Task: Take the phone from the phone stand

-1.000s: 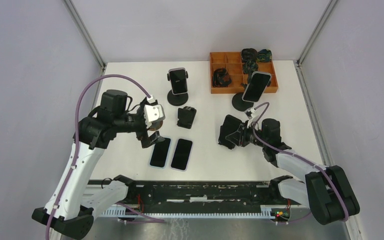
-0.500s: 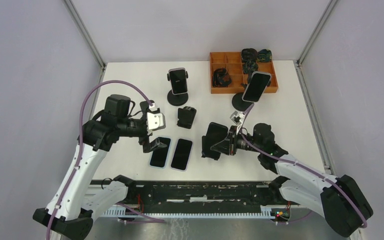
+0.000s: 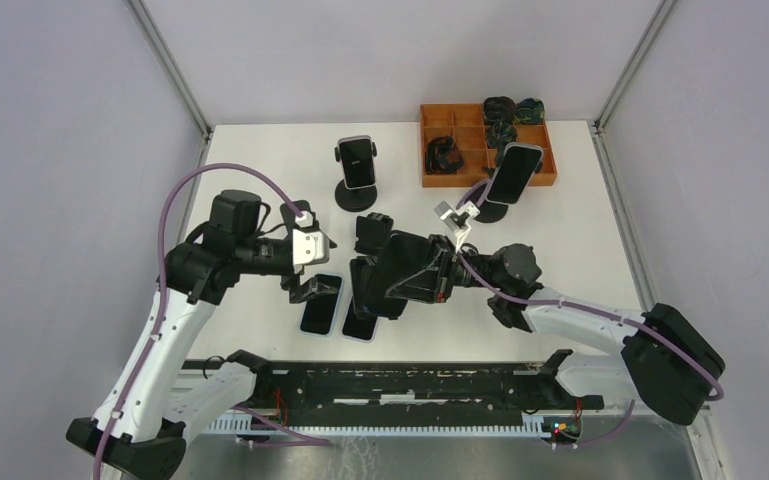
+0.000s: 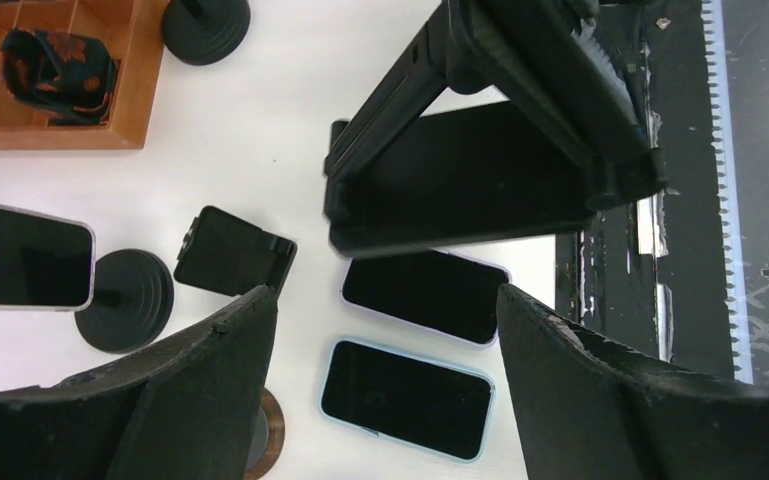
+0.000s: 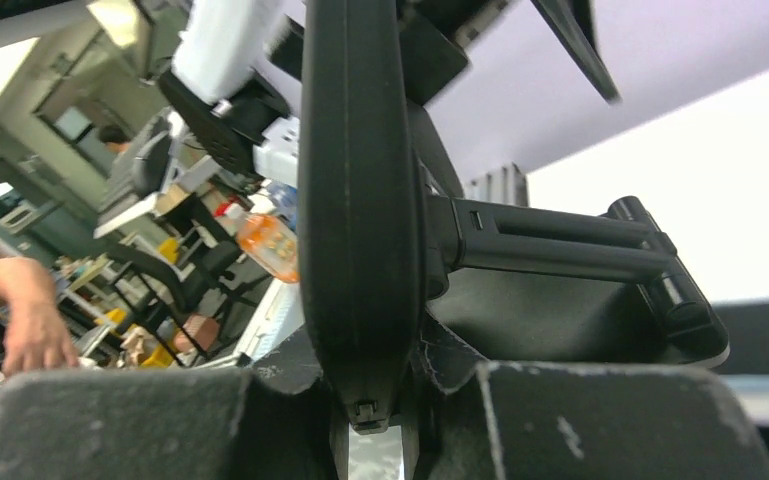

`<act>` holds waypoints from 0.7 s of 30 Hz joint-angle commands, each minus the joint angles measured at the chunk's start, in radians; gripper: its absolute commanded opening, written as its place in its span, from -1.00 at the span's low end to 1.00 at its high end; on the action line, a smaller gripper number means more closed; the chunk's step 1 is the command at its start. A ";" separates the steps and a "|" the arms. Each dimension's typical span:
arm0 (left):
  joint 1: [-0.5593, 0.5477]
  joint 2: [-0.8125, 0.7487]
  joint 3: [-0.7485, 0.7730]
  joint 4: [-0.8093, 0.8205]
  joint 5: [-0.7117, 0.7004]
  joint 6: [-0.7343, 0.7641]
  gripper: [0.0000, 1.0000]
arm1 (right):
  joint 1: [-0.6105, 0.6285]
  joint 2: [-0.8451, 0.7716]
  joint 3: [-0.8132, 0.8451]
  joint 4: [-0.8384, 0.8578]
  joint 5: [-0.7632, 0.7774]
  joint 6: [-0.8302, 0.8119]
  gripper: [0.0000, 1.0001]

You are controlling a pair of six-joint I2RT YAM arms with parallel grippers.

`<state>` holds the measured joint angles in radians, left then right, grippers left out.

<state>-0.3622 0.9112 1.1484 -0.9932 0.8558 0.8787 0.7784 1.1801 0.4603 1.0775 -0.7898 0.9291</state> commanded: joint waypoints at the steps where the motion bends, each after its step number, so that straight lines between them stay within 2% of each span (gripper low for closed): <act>1: -0.006 -0.029 -0.012 0.026 0.065 0.060 0.69 | 0.048 0.084 0.131 0.360 -0.015 0.145 -1.00; 10: -0.007 -0.031 0.008 0.026 0.073 0.074 0.60 | 0.134 0.231 0.261 0.405 -0.031 0.172 -1.00; 17: -0.007 -0.034 0.023 -0.023 0.078 0.125 0.53 | 0.144 0.256 0.281 0.420 -0.026 0.187 -1.00; 21: -0.007 -0.040 0.013 -0.028 0.091 0.142 0.43 | 0.158 0.273 0.316 0.418 -0.023 0.191 -1.00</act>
<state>-0.3672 0.8795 1.1408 -1.0023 0.9024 0.9459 0.9237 1.4563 0.6872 1.3323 -0.8394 1.1027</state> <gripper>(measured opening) 0.740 0.215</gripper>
